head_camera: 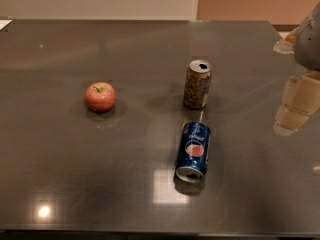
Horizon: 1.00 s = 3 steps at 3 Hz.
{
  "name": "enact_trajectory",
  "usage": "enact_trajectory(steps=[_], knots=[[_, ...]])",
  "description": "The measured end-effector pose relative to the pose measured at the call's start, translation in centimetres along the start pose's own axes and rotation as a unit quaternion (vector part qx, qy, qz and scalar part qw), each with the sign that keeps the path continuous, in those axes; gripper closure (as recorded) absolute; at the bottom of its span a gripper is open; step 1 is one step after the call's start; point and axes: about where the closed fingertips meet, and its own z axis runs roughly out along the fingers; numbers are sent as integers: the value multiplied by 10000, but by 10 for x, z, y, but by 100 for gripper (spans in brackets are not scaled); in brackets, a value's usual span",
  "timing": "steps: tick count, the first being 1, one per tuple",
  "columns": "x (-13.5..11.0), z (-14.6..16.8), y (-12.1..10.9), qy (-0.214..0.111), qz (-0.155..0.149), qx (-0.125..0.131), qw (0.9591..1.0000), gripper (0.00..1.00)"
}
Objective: Place pepsi can upright
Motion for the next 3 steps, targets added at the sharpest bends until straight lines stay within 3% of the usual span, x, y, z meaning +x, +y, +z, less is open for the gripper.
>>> enact_trajectory(steps=[1,2,3], knots=[[-4,-3,-1,6,-50,7,10000,0],[-30,-2,3,-29,-611,-40,9981,0],[-62,7,16,-201,-1394,-136,9899,0]])
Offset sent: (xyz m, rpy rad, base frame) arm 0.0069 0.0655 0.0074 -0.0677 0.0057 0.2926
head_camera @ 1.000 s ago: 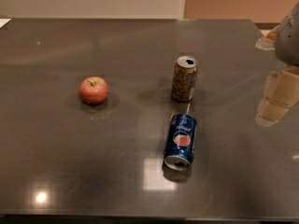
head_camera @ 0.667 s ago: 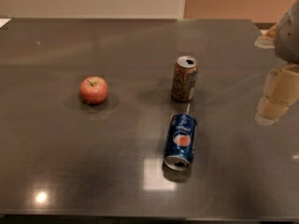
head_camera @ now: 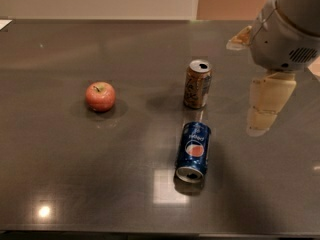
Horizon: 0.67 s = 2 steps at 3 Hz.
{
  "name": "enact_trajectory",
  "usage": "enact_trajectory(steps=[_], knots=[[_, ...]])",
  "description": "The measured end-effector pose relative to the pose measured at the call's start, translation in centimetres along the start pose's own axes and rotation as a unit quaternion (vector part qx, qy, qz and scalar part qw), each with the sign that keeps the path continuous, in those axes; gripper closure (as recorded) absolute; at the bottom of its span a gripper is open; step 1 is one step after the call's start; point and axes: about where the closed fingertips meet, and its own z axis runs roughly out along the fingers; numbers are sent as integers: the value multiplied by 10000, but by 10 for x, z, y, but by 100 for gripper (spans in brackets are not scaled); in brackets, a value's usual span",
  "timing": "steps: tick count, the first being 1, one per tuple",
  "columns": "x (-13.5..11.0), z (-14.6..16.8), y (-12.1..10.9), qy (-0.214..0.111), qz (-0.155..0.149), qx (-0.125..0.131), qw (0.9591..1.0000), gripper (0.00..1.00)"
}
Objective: Place pepsi can upright
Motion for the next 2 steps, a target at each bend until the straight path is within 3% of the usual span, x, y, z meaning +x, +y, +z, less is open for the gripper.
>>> enact_trajectory(steps=[1,2], knots=[[-33,12,11,-294,-987,-69,9947,0],[-56,19,23,-506,-1950,-173,9793,0]])
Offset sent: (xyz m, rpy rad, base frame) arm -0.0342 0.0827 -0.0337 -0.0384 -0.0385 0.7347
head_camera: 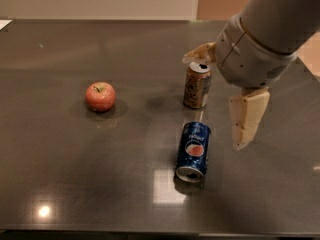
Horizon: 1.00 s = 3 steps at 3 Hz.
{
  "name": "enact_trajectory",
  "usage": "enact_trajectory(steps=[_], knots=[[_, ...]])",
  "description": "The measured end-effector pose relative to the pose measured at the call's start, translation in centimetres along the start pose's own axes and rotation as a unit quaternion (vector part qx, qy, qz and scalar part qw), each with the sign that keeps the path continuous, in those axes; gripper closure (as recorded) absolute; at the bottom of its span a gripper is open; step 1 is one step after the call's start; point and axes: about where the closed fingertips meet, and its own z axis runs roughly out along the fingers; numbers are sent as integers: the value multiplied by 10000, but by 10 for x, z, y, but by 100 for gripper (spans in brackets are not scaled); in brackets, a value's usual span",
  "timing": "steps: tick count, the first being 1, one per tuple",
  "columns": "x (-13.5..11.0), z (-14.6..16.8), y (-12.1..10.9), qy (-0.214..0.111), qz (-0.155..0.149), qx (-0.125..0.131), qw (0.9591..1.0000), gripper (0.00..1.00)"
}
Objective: Place pepsi can upright
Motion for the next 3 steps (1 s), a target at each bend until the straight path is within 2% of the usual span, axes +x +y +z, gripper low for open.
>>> enact_trajectory(steps=[1,2,3], knots=[[-23,13,8,-63,-1113,-150,9937,0],[-38,28,19,-37,-2114,-343,9768,0],[-45,47,29,-26,-2828,-554,9576,0]])
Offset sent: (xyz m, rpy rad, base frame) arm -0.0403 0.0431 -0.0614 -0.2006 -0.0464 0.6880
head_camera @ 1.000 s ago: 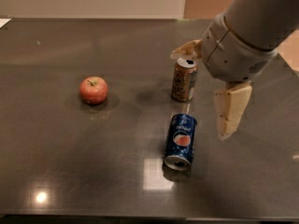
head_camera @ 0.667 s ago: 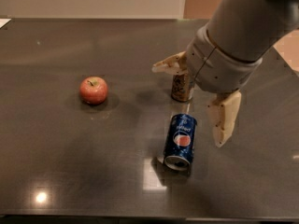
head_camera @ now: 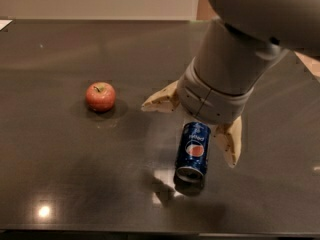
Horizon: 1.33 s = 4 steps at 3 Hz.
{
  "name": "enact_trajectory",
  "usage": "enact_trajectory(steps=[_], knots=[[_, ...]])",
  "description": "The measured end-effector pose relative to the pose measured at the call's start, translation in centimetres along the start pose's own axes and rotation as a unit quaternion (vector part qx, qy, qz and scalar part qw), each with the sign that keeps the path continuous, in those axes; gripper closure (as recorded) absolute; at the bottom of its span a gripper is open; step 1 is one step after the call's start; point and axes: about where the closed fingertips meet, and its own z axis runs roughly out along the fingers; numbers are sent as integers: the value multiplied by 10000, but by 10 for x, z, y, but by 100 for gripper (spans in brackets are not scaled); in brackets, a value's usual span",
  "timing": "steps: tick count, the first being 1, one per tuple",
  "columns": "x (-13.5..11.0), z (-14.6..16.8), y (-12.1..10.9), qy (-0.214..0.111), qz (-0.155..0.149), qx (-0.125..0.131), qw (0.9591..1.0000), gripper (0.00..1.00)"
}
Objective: Place pepsi can upright
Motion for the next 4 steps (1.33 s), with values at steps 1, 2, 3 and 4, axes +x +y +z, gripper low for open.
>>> enact_trajectory(steps=[1,2,3,4], knots=[[-2,22,-1,-31,-457,-220,9987,0],[0,43,-1,-83,-699,-425,9966,0],[4,59,1,-120,-812,-585,9949,0],[13,69,6,-113,-804,-704,9942,0]])
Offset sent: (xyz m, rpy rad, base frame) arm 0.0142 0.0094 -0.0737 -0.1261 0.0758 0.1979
